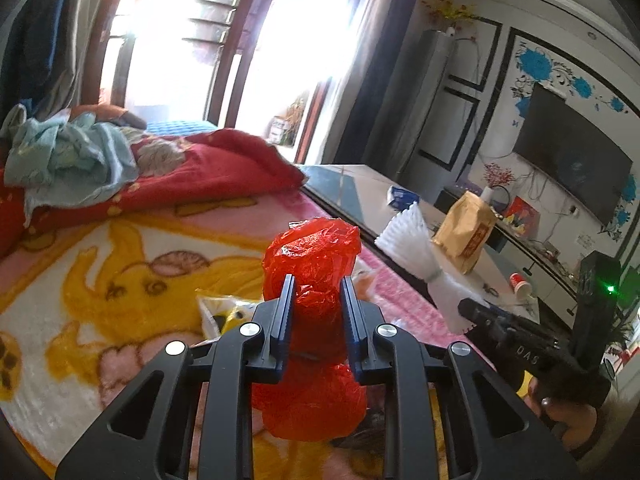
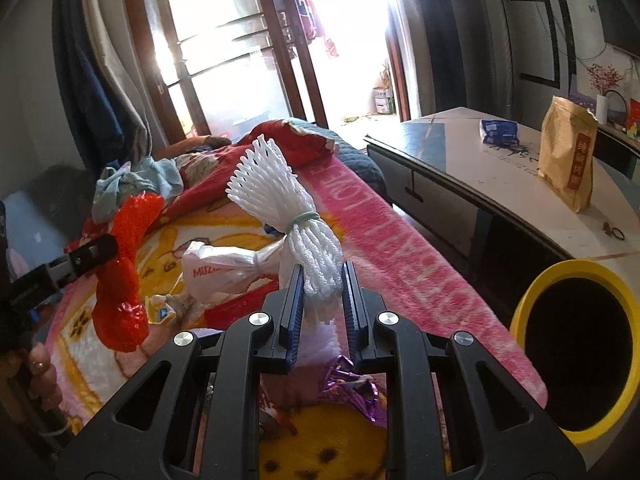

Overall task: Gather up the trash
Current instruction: 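Carry the red bag and white mesh sleeve over the yellow-rimmed bin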

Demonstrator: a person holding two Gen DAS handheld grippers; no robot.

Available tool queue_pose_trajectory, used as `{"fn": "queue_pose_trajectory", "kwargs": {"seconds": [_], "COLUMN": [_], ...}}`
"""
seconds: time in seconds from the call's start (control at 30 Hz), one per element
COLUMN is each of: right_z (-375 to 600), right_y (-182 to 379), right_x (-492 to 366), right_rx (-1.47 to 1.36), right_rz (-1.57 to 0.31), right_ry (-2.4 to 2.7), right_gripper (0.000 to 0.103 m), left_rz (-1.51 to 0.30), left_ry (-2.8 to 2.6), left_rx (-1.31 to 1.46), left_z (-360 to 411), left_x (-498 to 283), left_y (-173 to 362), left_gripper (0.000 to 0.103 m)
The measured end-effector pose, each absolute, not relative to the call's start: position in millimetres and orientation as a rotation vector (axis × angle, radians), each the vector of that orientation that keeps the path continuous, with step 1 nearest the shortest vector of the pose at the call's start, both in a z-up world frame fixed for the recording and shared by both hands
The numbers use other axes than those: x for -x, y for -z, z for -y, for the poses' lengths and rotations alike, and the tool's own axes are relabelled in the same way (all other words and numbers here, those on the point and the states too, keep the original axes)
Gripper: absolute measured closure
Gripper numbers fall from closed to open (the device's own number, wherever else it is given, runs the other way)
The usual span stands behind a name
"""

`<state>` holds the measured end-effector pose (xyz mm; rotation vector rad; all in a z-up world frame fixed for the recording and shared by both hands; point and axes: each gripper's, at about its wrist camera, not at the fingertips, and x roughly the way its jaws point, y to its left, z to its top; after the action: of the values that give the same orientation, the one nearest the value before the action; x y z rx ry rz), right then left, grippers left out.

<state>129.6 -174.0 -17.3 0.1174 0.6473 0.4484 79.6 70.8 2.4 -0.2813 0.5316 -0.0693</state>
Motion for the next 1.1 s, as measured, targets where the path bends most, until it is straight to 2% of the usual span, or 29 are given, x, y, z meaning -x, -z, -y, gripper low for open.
{"fn": "queue_pose_trajectory", "kwargs": {"seconds": [1.1], "right_z": [285], "right_y": [16], "right_x": [-119], "right_rx": [-0.209], "right_rz": [-0.629], "right_ry": [-0.177], "right_gripper": [0.09], "left_rz": [-0.541], "left_ry": [0.321], "left_rx": [0.186], "left_z": [44], "left_x": [-119], "left_y": [-9], "left_gripper": [0.082]}}
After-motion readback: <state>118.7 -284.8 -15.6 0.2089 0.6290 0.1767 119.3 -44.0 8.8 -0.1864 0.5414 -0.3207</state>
